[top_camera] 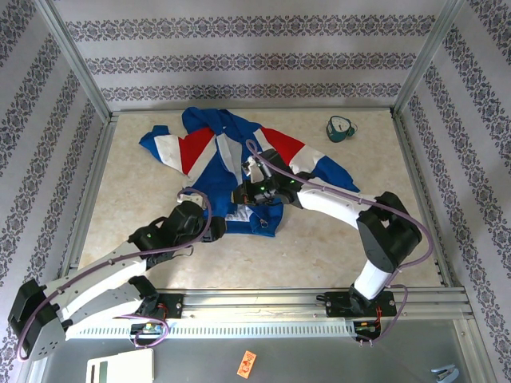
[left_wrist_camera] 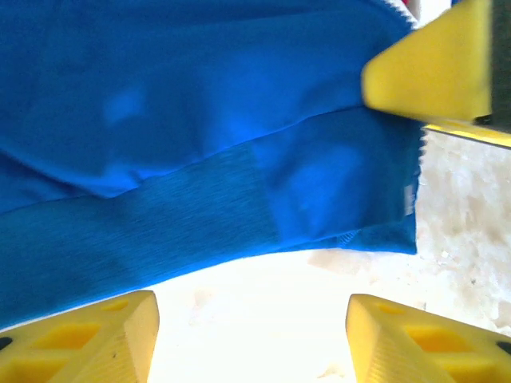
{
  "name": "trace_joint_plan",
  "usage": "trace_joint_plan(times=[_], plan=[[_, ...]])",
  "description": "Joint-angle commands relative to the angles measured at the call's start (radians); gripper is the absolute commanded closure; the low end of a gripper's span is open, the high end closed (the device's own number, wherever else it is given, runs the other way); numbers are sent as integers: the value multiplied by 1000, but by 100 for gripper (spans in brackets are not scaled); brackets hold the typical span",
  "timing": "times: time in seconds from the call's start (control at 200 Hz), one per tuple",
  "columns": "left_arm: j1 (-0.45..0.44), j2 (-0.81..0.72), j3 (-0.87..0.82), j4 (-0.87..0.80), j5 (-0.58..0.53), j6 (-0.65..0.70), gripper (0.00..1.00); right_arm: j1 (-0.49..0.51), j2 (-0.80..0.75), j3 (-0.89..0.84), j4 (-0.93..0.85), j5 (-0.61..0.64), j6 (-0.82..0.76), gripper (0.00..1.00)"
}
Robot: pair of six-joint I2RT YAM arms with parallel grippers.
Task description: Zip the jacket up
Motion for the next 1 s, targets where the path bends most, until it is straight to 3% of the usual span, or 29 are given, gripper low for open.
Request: trace_joint_plan(times=[0.0, 0.19, 0.39, 0.615, 0.874, 0.994], plan=[[7, -3, 61, -100, -92, 13, 36, -15, -48, -34, -40, 29, -53, 100], [7, 14, 85, -94, -91, -64, 30, -29, -76, -57, -56, 38, -73, 100], [7, 16, 42, 47, 8, 5, 30, -27, -76, -60, -48, 24, -64, 100], [7, 83, 11, 208, 173, 17, 42, -27, -75, -70, -22, 4, -42, 100], [38, 103, -27, 328, 265, -58, 55, -28, -69, -83, 28, -40, -9, 100], [66, 104, -52, 388, 318, -84, 55, -27, -72, -89, 41, -56, -5, 100]])
